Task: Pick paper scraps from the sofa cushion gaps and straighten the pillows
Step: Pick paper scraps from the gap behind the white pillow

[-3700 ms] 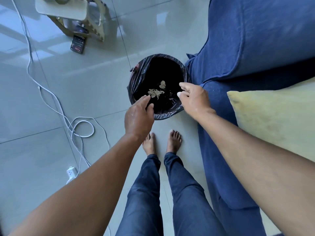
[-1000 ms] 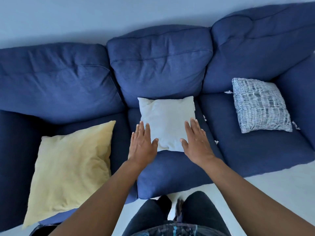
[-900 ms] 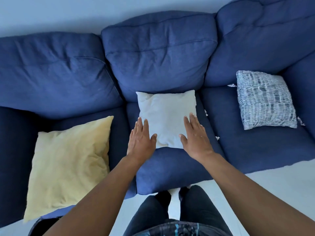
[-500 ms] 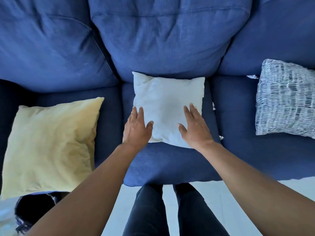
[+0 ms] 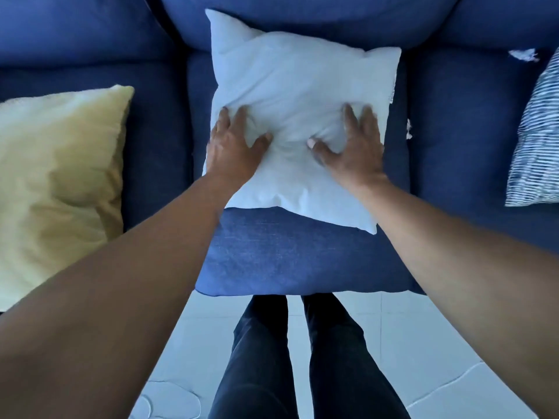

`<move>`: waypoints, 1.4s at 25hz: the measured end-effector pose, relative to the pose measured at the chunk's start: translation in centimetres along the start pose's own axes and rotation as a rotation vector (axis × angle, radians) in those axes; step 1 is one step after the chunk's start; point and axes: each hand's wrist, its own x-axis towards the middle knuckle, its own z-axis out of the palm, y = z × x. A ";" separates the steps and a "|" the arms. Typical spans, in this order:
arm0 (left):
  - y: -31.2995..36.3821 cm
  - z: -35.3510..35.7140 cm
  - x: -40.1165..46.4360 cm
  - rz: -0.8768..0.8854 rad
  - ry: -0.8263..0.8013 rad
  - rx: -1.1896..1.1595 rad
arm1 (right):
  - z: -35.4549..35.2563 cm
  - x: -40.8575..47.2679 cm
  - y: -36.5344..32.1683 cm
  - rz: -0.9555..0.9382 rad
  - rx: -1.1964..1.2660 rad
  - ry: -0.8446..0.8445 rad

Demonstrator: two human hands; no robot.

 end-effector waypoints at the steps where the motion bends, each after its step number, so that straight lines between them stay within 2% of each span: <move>1: -0.3 -0.1 0.4 -0.089 -0.006 -0.082 | -0.2 0.6 0.3 0.085 0.080 0.002; 4: -0.7 -0.8 0.4 -0.319 -0.073 -0.384 | -1.2 1.3 1.8 0.328 0.430 -0.031; 6: -0.4 -1.3 -0.4 -0.321 -0.113 -0.493 | -1.8 0.6 2.4 0.382 0.639 -0.061; 9: 0.7 -2.5 -2.5 -0.273 -0.105 -0.527 | -3.1 -1.0 2.4 0.315 0.698 -0.036; 15: -0.3 -2.8 -10.0 -0.288 -0.059 -0.396 | -4.8 -7.3 3.6 0.262 0.539 0.049; 19: -2.1 0.4 -12.5 -0.376 -0.205 -0.291 | -1.7 -9.2 5.6 0.343 0.384 -0.114; 21: -2.1 0.9 -12.2 -0.366 -0.129 -0.245 | -1.2 -8.9 5.8 0.356 0.321 -0.118; 25: 0.2 -0.2 -8.8 -0.148 0.198 -0.161 | -2.4 -7.2 3.9 0.184 0.287 0.101; 28: 3.5 -1.7 -3.9 -0.013 0.255 -0.202 | -3.7 -4.6 0.9 0.005 0.273 0.203; 30: 5.5 -2.0 0.0 0.045 0.268 -0.232 | -4.1 -2.0 -0.9 -0.102 0.255 0.193; 32: 7.1 -1.3 4.1 0.039 0.280 -0.221 | -3.9 1.0 -1.9 -0.174 0.226 0.159; 35: 8.0 1.2 9.6 -0.148 0.269 -0.289 | -2.9 4.8 -1.4 -0.237 0.157 0.111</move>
